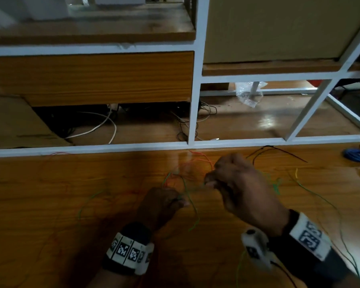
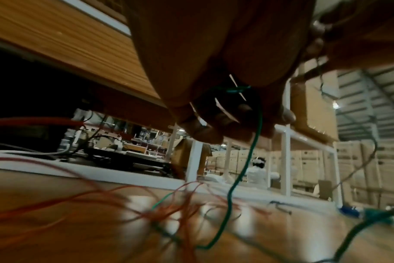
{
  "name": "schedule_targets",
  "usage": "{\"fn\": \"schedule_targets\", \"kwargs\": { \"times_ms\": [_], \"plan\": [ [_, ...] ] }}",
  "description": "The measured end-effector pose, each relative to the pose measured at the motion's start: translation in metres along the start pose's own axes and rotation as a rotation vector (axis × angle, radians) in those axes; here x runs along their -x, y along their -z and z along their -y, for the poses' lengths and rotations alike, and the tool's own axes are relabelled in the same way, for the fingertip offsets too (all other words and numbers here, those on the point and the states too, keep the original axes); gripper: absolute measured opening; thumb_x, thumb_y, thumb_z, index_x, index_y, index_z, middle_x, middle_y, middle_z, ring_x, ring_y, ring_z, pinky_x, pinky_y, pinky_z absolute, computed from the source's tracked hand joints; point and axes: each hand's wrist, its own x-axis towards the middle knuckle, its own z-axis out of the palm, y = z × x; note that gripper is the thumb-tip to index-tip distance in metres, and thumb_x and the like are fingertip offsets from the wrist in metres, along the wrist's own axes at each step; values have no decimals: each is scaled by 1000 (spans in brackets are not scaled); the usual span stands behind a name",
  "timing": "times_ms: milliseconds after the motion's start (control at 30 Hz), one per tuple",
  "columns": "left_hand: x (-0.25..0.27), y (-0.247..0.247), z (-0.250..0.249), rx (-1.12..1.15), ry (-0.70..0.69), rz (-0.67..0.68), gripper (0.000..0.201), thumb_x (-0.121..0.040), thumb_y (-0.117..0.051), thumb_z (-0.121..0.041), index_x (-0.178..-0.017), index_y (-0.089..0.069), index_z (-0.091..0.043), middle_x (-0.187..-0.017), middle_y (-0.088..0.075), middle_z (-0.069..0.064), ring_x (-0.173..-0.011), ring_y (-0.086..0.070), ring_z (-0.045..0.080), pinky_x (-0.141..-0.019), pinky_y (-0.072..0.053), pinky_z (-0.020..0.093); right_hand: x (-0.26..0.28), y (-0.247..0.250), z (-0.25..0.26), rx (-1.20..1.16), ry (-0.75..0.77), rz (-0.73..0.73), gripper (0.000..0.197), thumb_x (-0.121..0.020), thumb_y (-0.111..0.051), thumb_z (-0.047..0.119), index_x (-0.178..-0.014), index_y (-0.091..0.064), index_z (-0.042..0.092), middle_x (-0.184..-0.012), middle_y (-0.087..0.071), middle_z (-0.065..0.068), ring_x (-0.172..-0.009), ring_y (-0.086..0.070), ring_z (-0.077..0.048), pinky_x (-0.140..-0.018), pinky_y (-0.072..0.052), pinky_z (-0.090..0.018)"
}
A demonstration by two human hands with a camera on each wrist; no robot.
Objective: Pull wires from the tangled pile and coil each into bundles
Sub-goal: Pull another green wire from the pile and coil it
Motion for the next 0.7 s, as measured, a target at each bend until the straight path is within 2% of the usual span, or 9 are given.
{"fn": "schedule_targets", "kwargs": {
  "times_ms": [100,233,300,367,433,500,533,600,700],
  "plan": [
    [6,-5,15,98,226,-42,30,-77,-62,-64,-78,-77,-38,-78,-70,-24,-79,-61,-14,-75,-46,14,-9,36,-12,-15,2,-124,16,-86,-71,10,-93,-77,23,-90,-72,9,-108,-57,-23,-79,-53,-42],
    [7,-8,22,263,329,-175,34,-62,-74,-74,-74,-77,-42,-76,-72,-22,-75,-65,-6,-78,-54,24,-3,59,-25,44,-51,-229,9,-87,-73,11,-90,-79,17,-86,-74,5,-111,-59,-29,-82,-52,-45],
    [3,-2,13,348,342,-295,20,-70,-82,-46,-75,-78,-26,-67,-70,-20,-64,-64,-7,-63,-50,14,8,54,-39,81,-151,-240,14,-85,-78,5,-88,-78,19,-87,-73,6,-110,-60,-28,-83,-51,-42],
    [-1,2,4,454,346,-425,14,-73,-86,-25,-80,-80,-14,-66,-72,-7,-56,-65,-1,-55,-52,24,17,47,-49,46,-270,-135,26,-83,-81,7,-88,-74,31,-92,-71,7,-107,-62,-26,-84,-50,-37],
    [-1,-1,5,419,281,-386,18,-70,-82,-45,-81,-79,-31,-73,-75,-5,-62,-71,11,-57,-58,33,24,38,-52,46,-423,177,28,-82,-82,42,-107,-69,42,-111,-71,5,-116,-60,-29,-91,-50,-37],
    [0,0,5,252,238,-266,31,-65,-70,-68,-83,-75,-43,-82,-76,-10,-69,-71,8,-64,-59,31,31,24,-53,169,-463,508,92,-74,-50,92,-150,-44,40,-149,-54,-1,-143,-39,-33,-111,-41,-46],
    [-1,0,4,193,214,-215,40,-63,-65,-73,-89,-75,-44,-86,-77,-10,-71,-70,5,-66,-59,30,31,15,-50,206,-456,546,108,-71,-32,100,-160,-26,39,-160,-40,0,-152,-25,-33,-119,-33,-50],
    [-3,1,-6,118,177,-134,57,-61,-59,-77,-103,-74,-43,-97,-77,-8,-78,-69,3,-73,-59,28,23,1,-34,223,-356,465,99,-83,-17,91,-161,-25,32,-165,-34,-1,-155,-17,-32,-122,-27,-52],
    [-6,-5,-14,100,163,-93,66,-57,-60,-77,-114,-69,-45,-99,-75,-14,-84,-67,-2,-78,-55,20,2,-27,-16,10,-217,464,56,-107,-32,56,-137,-61,18,-136,-65,-6,-136,-47,-29,-115,-33,-39]
  ]
}}
